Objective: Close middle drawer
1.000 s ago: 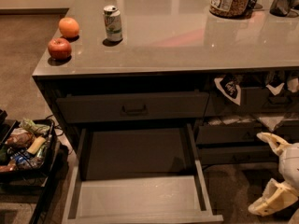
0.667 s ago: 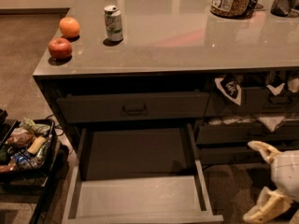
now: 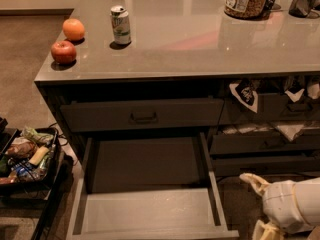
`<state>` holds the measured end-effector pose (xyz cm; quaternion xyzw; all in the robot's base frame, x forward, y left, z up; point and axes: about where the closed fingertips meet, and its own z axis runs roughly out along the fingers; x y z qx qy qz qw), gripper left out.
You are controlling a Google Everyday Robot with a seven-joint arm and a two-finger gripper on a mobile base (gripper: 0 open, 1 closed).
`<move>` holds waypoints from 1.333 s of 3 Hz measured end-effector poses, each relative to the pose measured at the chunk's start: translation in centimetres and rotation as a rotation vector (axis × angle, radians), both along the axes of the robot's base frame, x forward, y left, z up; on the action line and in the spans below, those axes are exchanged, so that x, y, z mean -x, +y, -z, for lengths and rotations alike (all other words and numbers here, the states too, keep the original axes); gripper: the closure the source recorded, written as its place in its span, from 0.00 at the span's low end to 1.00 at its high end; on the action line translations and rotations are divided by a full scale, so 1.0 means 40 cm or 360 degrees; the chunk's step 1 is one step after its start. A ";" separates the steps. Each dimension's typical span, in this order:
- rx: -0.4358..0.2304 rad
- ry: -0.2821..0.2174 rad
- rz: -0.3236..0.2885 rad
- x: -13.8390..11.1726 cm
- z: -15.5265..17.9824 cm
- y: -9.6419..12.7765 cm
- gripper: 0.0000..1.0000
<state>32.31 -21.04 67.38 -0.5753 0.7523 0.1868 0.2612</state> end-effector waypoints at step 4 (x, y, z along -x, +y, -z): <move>-0.0196 -0.0048 0.0114 0.030 0.196 0.102 0.00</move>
Offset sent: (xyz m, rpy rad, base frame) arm -0.0022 0.0161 -0.0314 0.0176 0.0478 0.0221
